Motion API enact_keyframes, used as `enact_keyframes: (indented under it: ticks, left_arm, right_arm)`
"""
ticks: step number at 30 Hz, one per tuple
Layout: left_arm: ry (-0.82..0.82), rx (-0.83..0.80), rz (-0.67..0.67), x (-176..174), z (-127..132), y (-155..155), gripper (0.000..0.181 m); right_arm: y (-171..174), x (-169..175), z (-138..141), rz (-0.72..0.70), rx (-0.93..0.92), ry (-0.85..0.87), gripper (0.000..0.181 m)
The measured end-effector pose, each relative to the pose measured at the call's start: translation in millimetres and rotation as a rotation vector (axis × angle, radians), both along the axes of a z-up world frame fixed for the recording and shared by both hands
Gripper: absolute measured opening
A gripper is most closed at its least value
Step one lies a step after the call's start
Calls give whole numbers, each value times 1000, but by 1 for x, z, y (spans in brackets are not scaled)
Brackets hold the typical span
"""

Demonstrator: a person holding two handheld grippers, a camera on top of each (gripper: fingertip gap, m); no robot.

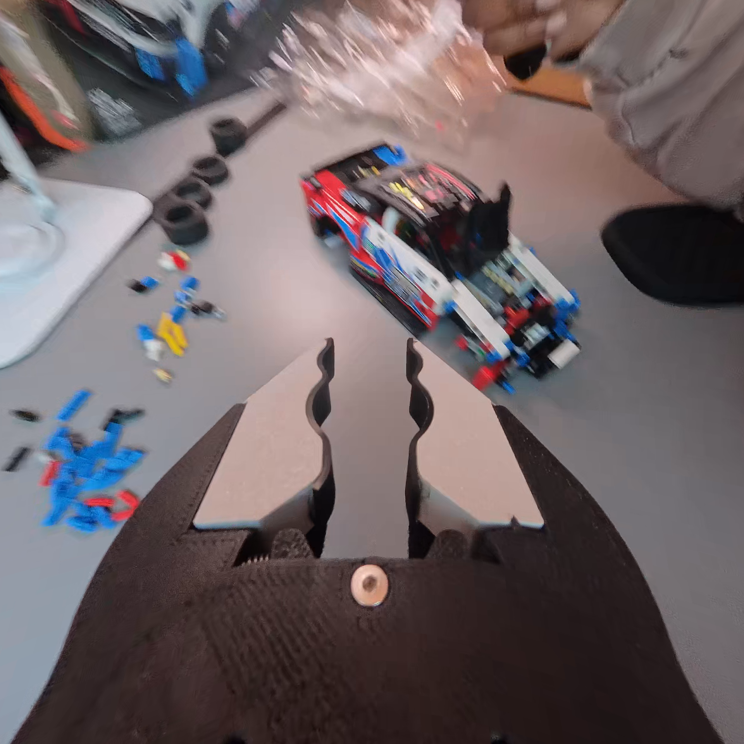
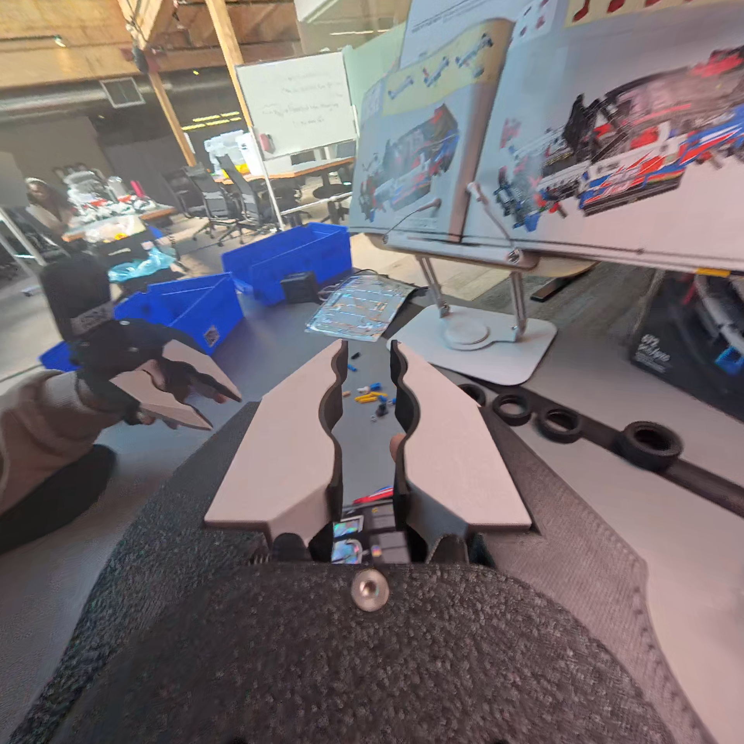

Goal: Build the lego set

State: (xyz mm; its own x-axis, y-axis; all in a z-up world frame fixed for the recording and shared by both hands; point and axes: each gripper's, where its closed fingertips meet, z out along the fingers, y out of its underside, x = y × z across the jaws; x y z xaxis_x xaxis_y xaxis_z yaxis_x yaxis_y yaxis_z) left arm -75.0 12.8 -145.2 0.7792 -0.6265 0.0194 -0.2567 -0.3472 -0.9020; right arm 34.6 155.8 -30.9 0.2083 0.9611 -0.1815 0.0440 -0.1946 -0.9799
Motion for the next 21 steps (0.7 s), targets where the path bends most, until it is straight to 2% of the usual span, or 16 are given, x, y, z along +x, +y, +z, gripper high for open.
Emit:
enact_keyframes:
  ticks: [1,3,5,8,10,15,17,20,21]
  left_arm:
    - [-13,76,85,-15,22,26,31]
    - [17,212,254,-51,61,79,29]
    - [101,293,388,-88,87,129,29]
    - [207,312,514,-135,101,190,30]
    - [256,329,560,-155,103,217,31]
    - [396,390,608,-166,91,249,29]
    - [449,427,627,-166,88,254,26]
    - [461,479,674,-175,94,255,1]
    - [442,475,662,-175,93,255,1]
  right_arm:
    - [26,-10,5,-52,56,-18,18]
    - [73,-37,13,-147,194,-79,18]
    - [108,-73,13,-192,348,-182,18]
    - [136,-129,10,-205,546,-311,18]
    - [142,-163,5,-183,619,-369,19]
    - [160,-209,-4,-221,683,-468,18]
    - [165,-210,-1,-261,717,-468,5]
    - [163,-207,1,-246,740,-464,2]
    - [164,-205,3,-255,743,-457,2]
